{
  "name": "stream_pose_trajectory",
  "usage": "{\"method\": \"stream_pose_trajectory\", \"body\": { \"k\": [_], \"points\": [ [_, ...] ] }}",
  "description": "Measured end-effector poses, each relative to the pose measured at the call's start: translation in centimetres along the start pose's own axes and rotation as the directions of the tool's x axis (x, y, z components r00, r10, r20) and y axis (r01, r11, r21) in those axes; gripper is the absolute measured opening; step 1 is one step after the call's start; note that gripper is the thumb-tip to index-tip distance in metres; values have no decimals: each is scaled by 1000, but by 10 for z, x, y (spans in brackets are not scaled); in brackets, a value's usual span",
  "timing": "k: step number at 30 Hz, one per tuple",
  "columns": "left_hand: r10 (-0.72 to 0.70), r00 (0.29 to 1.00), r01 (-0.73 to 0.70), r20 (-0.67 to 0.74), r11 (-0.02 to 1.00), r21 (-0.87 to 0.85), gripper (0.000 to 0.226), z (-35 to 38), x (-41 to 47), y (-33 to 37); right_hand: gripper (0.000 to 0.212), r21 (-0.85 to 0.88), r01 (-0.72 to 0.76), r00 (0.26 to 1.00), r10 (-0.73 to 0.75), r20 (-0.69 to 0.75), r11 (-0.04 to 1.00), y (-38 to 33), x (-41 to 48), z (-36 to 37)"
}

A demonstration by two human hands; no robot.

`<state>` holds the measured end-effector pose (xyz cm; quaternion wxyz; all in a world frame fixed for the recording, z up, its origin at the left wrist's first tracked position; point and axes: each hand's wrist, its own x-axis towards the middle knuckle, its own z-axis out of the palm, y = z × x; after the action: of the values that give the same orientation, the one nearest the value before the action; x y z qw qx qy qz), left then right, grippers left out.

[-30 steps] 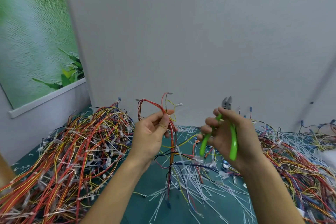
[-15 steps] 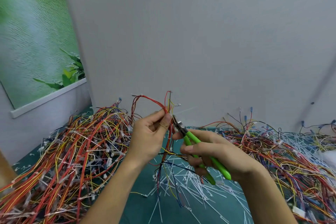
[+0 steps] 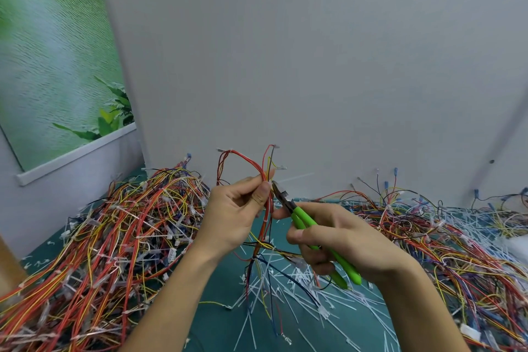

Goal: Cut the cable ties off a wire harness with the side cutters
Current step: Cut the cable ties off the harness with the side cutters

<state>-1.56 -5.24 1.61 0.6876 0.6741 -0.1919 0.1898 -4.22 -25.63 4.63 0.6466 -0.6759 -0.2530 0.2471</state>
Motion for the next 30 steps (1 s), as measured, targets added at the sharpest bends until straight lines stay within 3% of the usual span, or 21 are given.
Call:
{"method": "stream_pose_trajectory", "body": {
  "k": [6,13,19,26,30],
  "points": [
    [-128,983,107,-133,983,-150,19,2,2,1,38,15,-11,1000,11,1,1000,-2,-1,-1],
    [-108,984,84,-145,983,-165,9,3,1,-2,36,7,-11,1000,11,-18,1000,-1,1,0],
    [-3,994,5,-112,1000,20,5,6,-2,-2,36,3,-46,997,46,-58,999,0,2,-1],
    [38,991,-26,-130,996,89,4,7,-5,1,39,40,-39,997,42,-71,998,0,5,4],
    [57,993,-43,-106,991,130,6,9,-6,0,41,144,-63,996,71,-53,988,-1,4,5]
  ]
}}
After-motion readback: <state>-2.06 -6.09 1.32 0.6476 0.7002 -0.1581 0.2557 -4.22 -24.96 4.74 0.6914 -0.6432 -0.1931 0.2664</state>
